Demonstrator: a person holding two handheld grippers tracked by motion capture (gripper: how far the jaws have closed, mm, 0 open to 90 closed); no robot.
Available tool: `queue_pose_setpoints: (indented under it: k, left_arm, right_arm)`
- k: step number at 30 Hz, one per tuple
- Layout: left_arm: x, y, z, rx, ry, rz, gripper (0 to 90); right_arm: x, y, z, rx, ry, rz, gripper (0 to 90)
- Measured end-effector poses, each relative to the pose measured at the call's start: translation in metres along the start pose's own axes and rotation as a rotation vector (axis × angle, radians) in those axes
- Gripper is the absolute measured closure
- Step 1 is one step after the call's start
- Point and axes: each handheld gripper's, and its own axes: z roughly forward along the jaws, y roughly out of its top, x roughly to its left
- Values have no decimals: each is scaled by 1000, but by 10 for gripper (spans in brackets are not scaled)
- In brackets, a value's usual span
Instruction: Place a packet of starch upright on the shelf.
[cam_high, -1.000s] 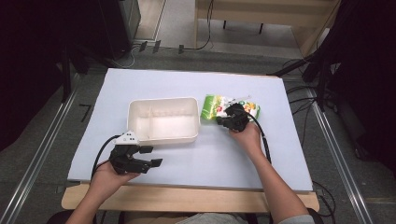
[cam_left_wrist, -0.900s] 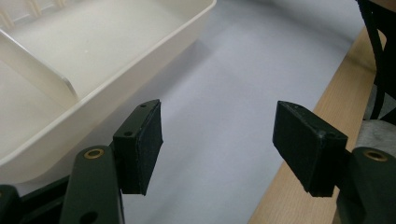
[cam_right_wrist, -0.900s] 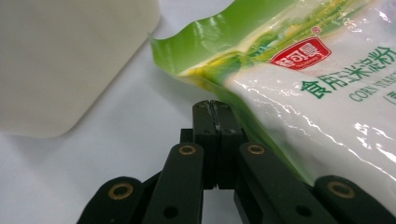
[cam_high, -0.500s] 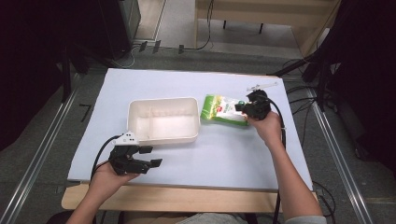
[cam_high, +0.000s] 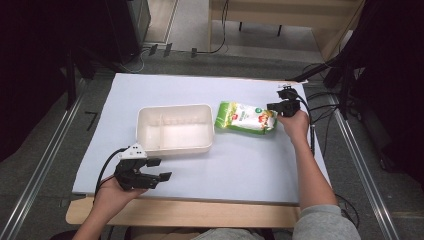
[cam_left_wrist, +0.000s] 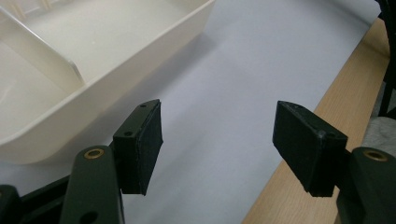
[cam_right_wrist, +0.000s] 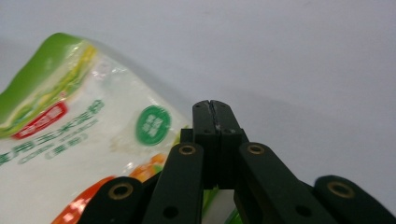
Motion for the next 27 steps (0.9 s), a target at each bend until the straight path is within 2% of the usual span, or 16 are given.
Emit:
queue_pose_setpoints:
  k: [4,7,11,21,27]
  left_arm:
    - [0,-2,-2,2,2,-11,337]
    - [0,-2,-2,0,3,-10,337]
    - [0,-2,-2,1,3,-7,337]
    - [-2,1,-1,-11,-10,-1,337]
    - [-1,3,0,-18,-21,1,337]
  right_arm:
    - [-5,-1,14,29,-41,-3,900]
    - [-9,-5,21,50,-41,0,900]
    - [-8,-7,20,68,-27,-12,900]
    - [0,-32,0,83,-24,-22,900]
    - [12,-50,-16,102,-10,-43,900]
